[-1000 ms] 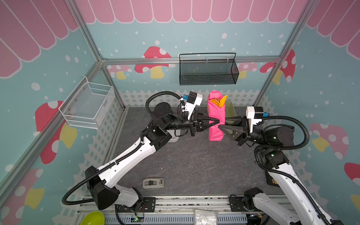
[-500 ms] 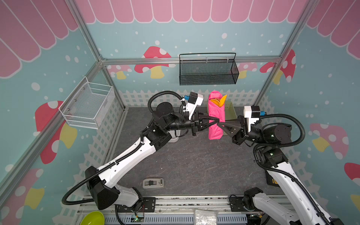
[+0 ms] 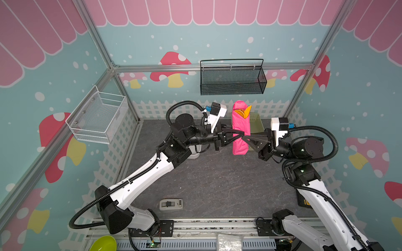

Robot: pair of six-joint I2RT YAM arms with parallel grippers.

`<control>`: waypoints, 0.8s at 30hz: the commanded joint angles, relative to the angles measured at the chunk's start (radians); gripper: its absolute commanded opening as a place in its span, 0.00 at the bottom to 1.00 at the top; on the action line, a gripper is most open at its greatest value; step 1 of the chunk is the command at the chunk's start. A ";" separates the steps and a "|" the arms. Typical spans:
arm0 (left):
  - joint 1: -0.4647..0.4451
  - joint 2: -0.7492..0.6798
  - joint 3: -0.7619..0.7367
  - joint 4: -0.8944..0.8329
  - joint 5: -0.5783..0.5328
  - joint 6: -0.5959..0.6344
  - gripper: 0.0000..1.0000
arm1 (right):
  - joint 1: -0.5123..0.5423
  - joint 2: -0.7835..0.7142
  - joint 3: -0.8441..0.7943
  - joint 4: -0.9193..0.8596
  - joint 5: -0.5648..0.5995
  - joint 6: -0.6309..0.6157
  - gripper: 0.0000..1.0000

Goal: Place the utensils on the paper napkin and roll it up
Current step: 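Release the left gripper from the bundle while right holds it upright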

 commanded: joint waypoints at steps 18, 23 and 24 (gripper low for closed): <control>0.108 -0.160 -0.125 -0.163 -0.272 0.026 0.51 | -0.020 0.063 0.047 -0.149 0.065 -0.154 0.00; 0.170 -0.227 -0.193 -0.248 -0.333 0.031 0.51 | -0.060 0.146 0.073 -0.175 0.046 -0.195 0.00; 0.183 -0.237 -0.203 -0.261 -0.333 0.031 0.51 | -0.073 0.168 0.078 -0.177 0.038 -0.198 0.00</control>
